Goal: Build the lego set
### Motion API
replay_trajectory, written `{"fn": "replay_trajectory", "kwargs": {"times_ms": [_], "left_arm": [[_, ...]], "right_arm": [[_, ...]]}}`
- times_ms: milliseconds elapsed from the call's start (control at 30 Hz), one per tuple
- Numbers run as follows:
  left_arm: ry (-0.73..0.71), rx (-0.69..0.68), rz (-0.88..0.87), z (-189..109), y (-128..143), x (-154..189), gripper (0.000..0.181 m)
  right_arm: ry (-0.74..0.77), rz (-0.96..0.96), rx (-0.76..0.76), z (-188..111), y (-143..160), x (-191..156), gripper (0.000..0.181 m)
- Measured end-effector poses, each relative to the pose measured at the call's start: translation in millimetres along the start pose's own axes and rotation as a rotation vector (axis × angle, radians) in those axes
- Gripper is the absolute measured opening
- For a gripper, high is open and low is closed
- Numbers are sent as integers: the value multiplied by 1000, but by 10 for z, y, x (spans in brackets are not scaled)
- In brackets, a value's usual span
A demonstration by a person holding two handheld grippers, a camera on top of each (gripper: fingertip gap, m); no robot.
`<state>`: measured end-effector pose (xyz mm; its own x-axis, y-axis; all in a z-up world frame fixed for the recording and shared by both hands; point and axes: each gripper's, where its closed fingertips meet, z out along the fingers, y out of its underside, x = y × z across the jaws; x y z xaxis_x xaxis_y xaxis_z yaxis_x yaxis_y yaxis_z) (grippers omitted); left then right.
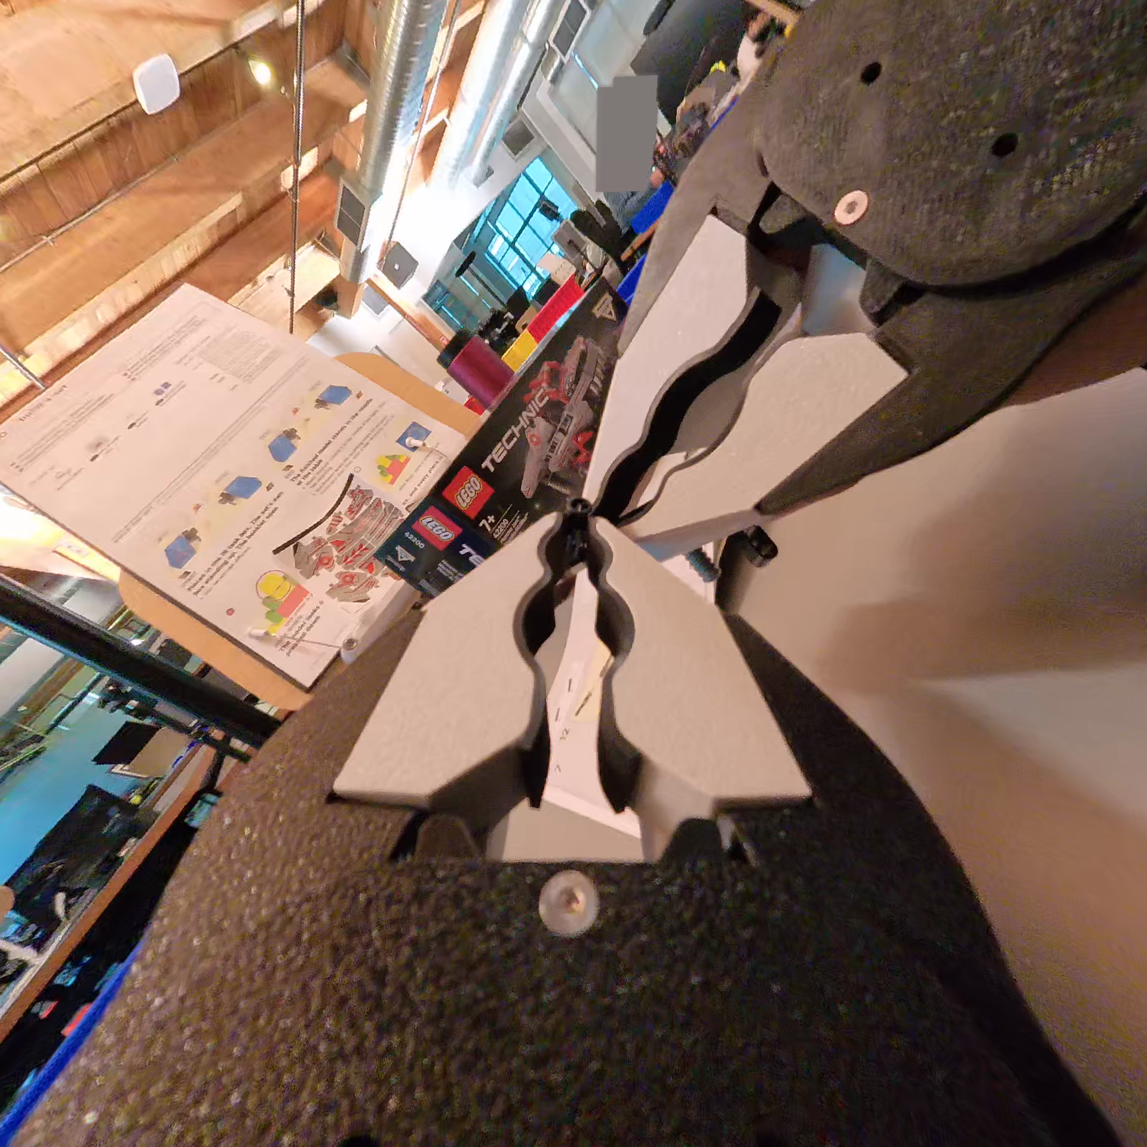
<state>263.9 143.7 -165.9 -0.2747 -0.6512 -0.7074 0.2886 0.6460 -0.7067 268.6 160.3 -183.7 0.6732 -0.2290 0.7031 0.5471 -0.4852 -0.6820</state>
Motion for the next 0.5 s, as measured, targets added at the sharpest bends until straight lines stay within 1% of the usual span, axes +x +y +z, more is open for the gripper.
{"fn": "replay_trajectory", "kwargs": {"times_ms": [67,167,233,400,500], "left_arm": [[6,34,-3,-18,-36,-10,3],[31,102,53,-80,-100,-28,3],[49,131,89,-122,-125,-41,3],[79,143,189,-180,-145,-43,3],[85,122,252,-183,-127,-26,3]], "right_arm": [[-6,23,32,-13,-38,1,5],[-40,91,104,-49,-118,-3,5],[-47,101,145,-70,-167,0,5],[-41,56,191,-98,-226,-13,4],[-14,-20,183,-92,-217,-20,4]]}}
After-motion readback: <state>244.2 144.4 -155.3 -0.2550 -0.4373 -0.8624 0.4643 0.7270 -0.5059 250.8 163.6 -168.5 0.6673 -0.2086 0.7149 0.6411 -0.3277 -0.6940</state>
